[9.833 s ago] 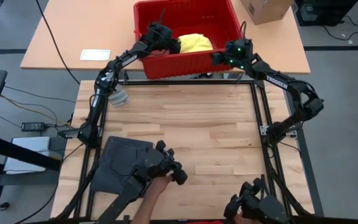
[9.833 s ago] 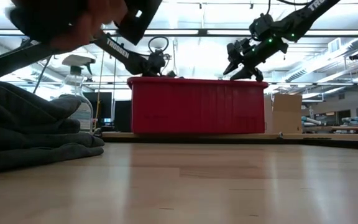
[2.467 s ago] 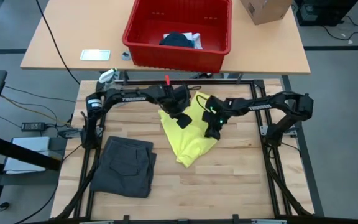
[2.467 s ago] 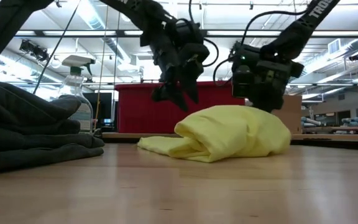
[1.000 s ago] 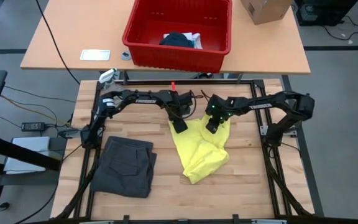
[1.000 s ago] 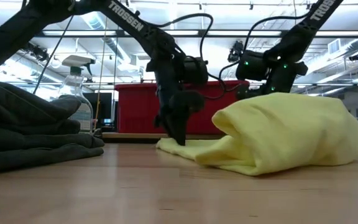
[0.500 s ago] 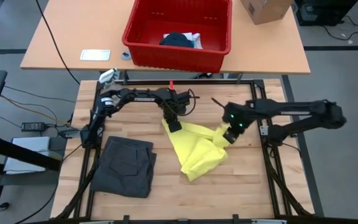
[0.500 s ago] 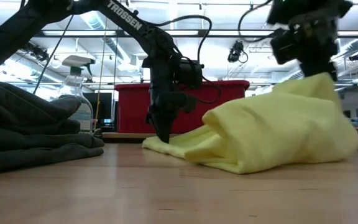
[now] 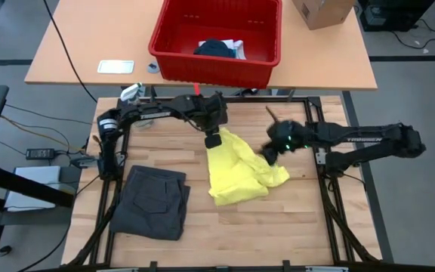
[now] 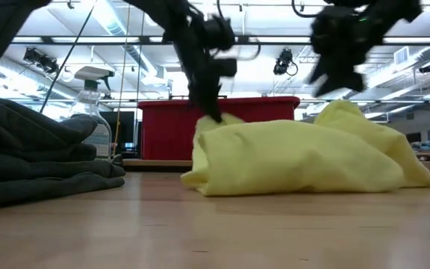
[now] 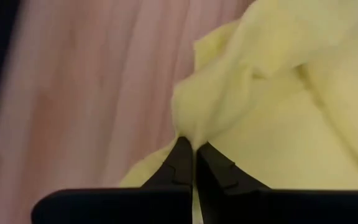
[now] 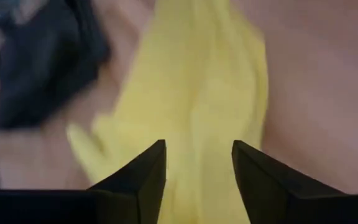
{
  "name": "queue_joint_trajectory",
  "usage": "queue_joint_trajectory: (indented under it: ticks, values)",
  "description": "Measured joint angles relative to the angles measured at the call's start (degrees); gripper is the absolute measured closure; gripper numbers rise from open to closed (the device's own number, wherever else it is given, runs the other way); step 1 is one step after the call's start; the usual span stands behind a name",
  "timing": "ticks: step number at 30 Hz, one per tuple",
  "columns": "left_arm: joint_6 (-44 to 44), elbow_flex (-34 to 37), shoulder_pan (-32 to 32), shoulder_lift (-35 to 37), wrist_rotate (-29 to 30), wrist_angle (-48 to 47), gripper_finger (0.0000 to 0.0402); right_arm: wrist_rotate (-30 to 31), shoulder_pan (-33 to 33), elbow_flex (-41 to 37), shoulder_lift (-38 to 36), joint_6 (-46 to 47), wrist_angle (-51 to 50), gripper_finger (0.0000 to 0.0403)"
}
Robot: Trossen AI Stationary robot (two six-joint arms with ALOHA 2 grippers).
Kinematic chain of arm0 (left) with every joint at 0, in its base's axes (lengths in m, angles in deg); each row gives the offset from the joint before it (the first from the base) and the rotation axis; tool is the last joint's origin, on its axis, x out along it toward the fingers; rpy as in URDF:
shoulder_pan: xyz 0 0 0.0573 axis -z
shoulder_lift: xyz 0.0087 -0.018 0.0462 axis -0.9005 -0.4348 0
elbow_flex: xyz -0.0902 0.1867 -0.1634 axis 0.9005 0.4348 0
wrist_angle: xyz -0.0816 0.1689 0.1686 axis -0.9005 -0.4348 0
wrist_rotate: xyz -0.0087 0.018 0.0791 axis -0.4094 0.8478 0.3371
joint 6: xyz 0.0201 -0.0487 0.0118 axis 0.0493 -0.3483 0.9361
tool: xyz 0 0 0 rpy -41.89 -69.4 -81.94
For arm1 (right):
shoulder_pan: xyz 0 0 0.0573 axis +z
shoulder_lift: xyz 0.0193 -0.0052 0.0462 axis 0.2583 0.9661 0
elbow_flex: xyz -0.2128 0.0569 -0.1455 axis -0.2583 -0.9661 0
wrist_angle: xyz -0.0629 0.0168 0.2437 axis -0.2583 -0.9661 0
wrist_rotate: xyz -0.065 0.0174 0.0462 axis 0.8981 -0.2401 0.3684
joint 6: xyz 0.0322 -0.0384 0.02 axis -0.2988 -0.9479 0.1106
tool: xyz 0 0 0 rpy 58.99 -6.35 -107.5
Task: Fold Laundry from Bin
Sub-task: Fold the yellow shirt
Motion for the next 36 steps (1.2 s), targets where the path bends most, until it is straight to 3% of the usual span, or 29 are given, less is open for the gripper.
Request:
queue_joint_trajectory:
  ticks: [5,12,16,19,22,27,31,36]
  values:
    - [10.99,0.0,2.69,4.11,0.03,5.5,0.0397,-3.15,-8.52,-0.02,5.38,-11.79,11.78,0.0199]
    - [26.74,-0.04,6.8,8.46,1.42,10.15,0.0397,-15.69,-12.68,-0.02,11.9,-21.38,18.81,0.0206]
    - [28.05,-0.02,7.02,8.47,2.72,10.39,0.0397,-20.66,-12.6,-0.02,16.15,-22.83,20.8,0.0221]
    - [27.92,-0.02,7.17,8.37,6.21,10.73,0.0397,-26.51,-11.89,-0.02,19.11,-13.88,25.82,0.0241]
    - [21.45,-0.02,6.54,8.29,11.51,10.78,0.0386,-31.92,-10.63,-0.02,21.39,-4.71,32.22,0.0267]
    - [-1.18,-0.02,2.86,8.29,14.28,8.3,0.0342,-34.16,-9.03,0.0,22.48,-2.66,35.88,0.0314]
    - [-13.09,1.34,-0.55,8.29,10.83,5.35,0.0296,-31.16,-10.41,-0.02,20.94,-2.41,33.76,0.032]
    - [-30.21,5.76,-2.89,8.23,6.73,5.55,0.0242,-22.8,-14.07,-0.02,18.17,-1.91,31.58,0.0296]
